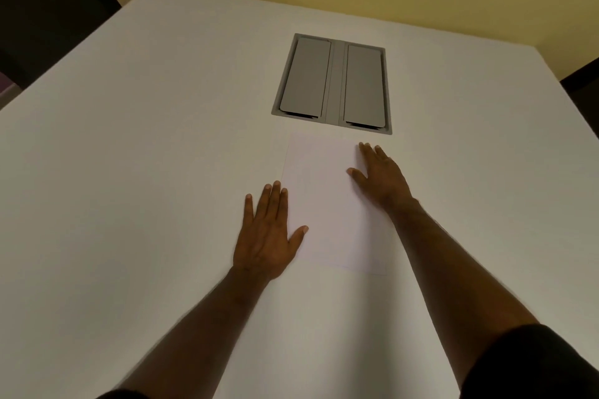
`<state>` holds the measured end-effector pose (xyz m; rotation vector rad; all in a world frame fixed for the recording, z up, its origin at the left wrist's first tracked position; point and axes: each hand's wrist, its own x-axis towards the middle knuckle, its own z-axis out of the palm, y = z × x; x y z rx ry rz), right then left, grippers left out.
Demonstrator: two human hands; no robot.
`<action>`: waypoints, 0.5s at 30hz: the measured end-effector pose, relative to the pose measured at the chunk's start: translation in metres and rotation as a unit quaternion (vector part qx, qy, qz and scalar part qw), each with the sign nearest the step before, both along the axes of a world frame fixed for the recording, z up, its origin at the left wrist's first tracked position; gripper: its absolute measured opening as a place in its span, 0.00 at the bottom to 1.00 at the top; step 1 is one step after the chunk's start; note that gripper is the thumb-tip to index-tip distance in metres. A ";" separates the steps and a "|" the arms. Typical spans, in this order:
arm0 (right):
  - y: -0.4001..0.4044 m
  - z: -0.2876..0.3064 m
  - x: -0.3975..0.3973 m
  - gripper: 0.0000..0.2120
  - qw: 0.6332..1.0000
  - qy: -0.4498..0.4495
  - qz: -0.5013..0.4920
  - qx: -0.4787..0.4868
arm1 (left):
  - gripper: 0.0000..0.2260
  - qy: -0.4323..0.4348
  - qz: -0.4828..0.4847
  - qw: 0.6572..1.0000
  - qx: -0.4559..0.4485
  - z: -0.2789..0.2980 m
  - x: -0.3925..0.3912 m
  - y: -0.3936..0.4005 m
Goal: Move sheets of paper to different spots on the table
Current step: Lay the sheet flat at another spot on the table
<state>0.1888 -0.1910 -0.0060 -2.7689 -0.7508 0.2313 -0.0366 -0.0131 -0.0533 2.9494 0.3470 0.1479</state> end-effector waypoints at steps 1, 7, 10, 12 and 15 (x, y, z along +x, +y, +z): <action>0.000 0.001 -0.001 0.34 1.000 -0.007 0.000 -0.002 | 0.40 0.003 0.000 1.000 0.000 0.001 0.000 0.000; 0.009 0.027 -0.015 0.36 0.996 0.041 -0.012 0.084 | 0.39 0.014 0.004 1.000 0.006 0.003 0.000 0.000; 0.009 0.048 -0.037 0.36 0.932 0.102 -0.128 0.322 | 0.39 0.016 0.006 1.000 0.009 0.001 0.000 0.000; 0.005 0.058 -0.053 0.39 0.843 0.162 -0.238 0.454 | 0.39 0.014 0.005 1.000 0.012 0.000 0.000 0.001; -0.003 0.062 -0.063 0.39 0.683 0.314 -0.355 0.555 | 0.39 0.006 0.005 1.000 0.006 -0.001 0.001 0.001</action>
